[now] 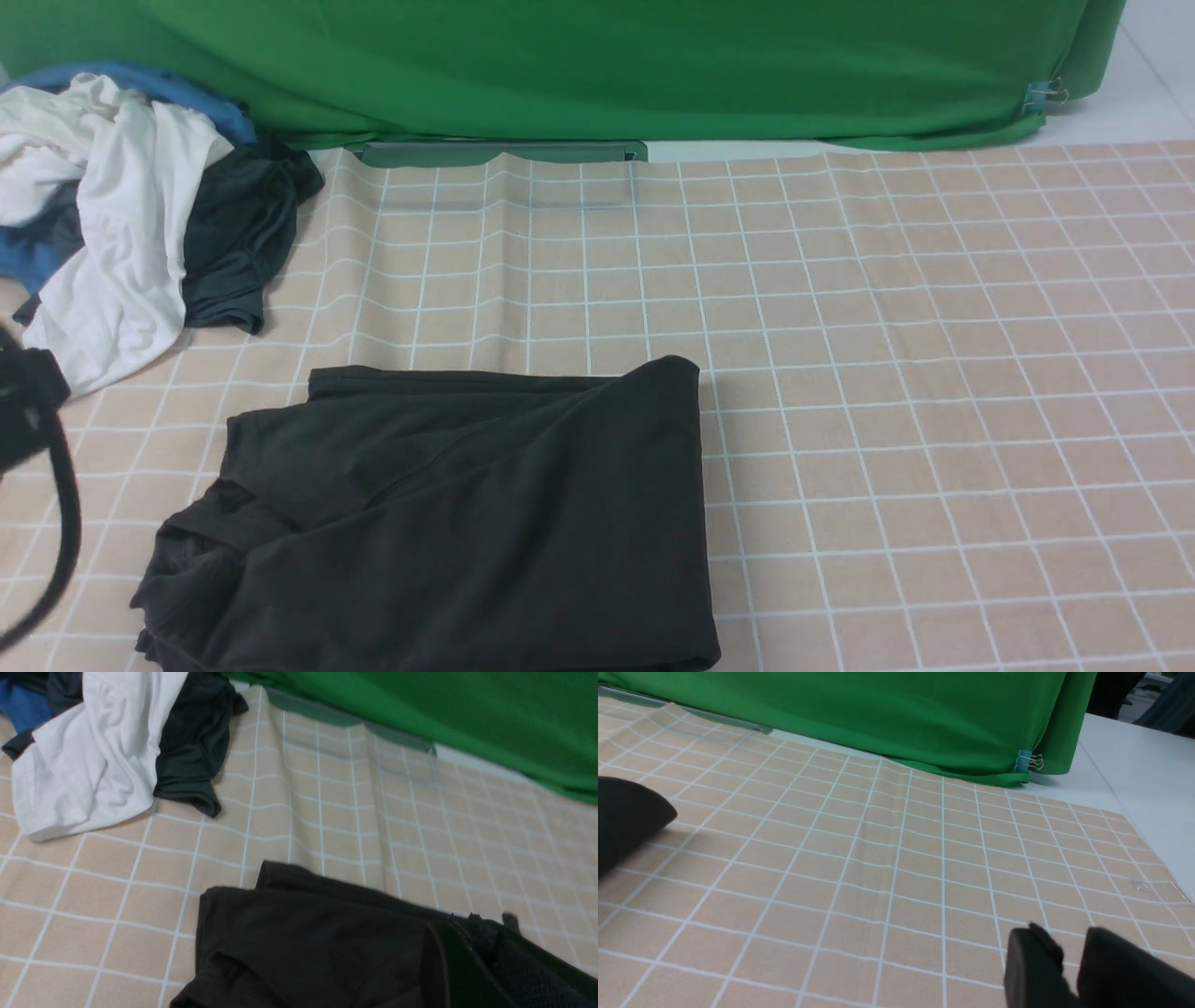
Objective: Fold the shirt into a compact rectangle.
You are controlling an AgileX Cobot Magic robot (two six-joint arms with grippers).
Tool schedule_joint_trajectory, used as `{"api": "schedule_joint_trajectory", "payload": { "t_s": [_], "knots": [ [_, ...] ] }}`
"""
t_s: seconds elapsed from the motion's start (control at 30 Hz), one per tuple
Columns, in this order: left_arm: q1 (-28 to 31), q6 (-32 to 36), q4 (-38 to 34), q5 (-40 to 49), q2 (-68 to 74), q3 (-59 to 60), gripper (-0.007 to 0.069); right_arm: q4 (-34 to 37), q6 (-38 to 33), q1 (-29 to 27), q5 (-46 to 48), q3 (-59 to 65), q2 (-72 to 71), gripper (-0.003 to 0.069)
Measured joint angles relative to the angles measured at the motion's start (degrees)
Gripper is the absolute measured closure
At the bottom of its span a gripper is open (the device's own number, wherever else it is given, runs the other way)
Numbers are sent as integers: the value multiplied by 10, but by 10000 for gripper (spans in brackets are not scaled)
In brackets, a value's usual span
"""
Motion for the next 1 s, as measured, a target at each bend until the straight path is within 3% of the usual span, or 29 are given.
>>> {"api": "schedule_joint_trajectory", "payload": {
  "t_s": [0.23,0.8,0.87,1.0],
  "knots": [
    [0,10,-23,-196,-108,131,607,0,0,0,0,0,0,459],
    [0,10,71,-212,-116,184,607,0,0,0,0,0,0,424],
    [0,-5,80,-216,-124,194,607,0,0,0,0,0,0,424],
    [-19,-147,188,-253,-178,249,607,0,0,0,0,0,0,421]
  ]
}}
